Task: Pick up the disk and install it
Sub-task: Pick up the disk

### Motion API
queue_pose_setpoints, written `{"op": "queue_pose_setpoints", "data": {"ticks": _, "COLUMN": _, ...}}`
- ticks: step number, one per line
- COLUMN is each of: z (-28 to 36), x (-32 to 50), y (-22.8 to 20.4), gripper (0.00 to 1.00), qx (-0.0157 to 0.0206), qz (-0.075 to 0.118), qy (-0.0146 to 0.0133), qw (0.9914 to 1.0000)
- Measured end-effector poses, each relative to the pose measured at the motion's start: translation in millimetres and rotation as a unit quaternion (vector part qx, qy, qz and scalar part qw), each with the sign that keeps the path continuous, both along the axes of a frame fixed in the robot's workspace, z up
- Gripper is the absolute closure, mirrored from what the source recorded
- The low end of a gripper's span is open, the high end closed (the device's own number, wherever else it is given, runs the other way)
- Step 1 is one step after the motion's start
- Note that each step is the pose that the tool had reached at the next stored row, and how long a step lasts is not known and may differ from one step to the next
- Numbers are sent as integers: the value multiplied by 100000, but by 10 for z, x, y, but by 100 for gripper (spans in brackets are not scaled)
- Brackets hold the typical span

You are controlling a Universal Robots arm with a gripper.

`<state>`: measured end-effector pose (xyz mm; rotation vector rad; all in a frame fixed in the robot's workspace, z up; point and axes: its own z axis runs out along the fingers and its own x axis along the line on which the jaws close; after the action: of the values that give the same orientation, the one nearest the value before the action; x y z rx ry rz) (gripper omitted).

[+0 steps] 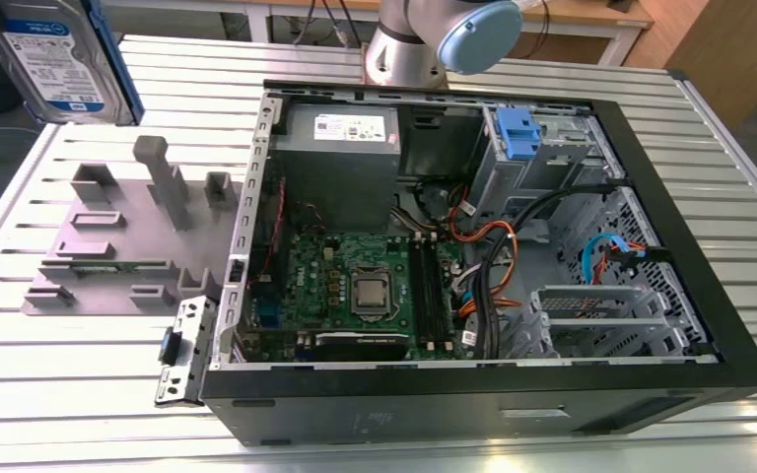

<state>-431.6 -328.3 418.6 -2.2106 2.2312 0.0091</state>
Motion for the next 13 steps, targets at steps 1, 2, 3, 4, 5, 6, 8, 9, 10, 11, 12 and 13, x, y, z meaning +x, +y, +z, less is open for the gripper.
{"op": "queue_pose_setpoints", "data": {"ticks": 1, "z": 14, "x": 0, "y": 0, "gripper": 63, "qx": 0, "qz": 1, "qy": 1, "qw": 100000}}
{"op": "queue_pose_setpoints", "data": {"ticks": 2, "z": 30, "x": 0, "y": 0, "gripper": 63, "qx": 1, "qz": 1, "qy": 0, "qw": 100000}}
{"op": "queue_pose_setpoints", "data": {"ticks": 3, "z": 50, "x": 0, "y": 0, "gripper": 63, "qx": -1, "qz": 0, "qy": 1, "qw": 100000}}
{"op": "queue_pose_setpoints", "data": {"ticks": 4, "z": 69, "x": 0, "y": 0, "gripper": 63, "qx": -2, "qz": 0, "qy": 5, "qw": 100000}}
{"op": "queue_pose_setpoints", "data": {"ticks": 5, "z": 89, "x": 0, "y": 0, "gripper": 63, "qx": 1, "qz": 1, "qy": 1, "qw": 100000}}
{"op": "queue_pose_setpoints", "data": {"ticks": 6, "z": 111, "x": 0, "y": 0, "gripper": 63, "qx": 5, "qz": 0, "qy": 0, "qw": 100000}}
{"op": "queue_pose_setpoints", "data": {"ticks": 8, "z": 158, "x": 0, "y": 0, "gripper": 63, "qx": 2, "qz": 1, "qy": 4, "qw": 100000}}
{"op": "queue_pose_setpoints", "data": {"ticks": 9, "z": 185, "x": 0, "y": 0, "gripper": 63, "qx": -2, "qz": -2, "qy": 1, "qw": 100000}}
{"op": "queue_pose_setpoints", "data": {"ticks": 10, "z": 207, "x": 0, "y": 0, "gripper": 63, "qx": 0, "qz": 0, "qy": -3, "qw": 100000}}
{"op": "queue_pose_setpoints", "data": {"ticks": 11, "z": 232, "x": 0, "y": 0, "gripper": 63, "qx": -1, "qz": 1, "qy": -2, "qw": 100000}}
{"op": "queue_pose_setpoints", "data": {"ticks": 12, "z": 258, "x": 0, "y": 0, "gripper": 63, "qx": 0, "qz": 0, "qy": 1, "qw": 100000}}
{"op": "queue_pose_setpoints", "data": {"ticks": 13, "z": 284, "x": 0, "y": 0, "gripper": 63, "qx": -1, "qz": 1, "qy": 6, "qw": 100000}}
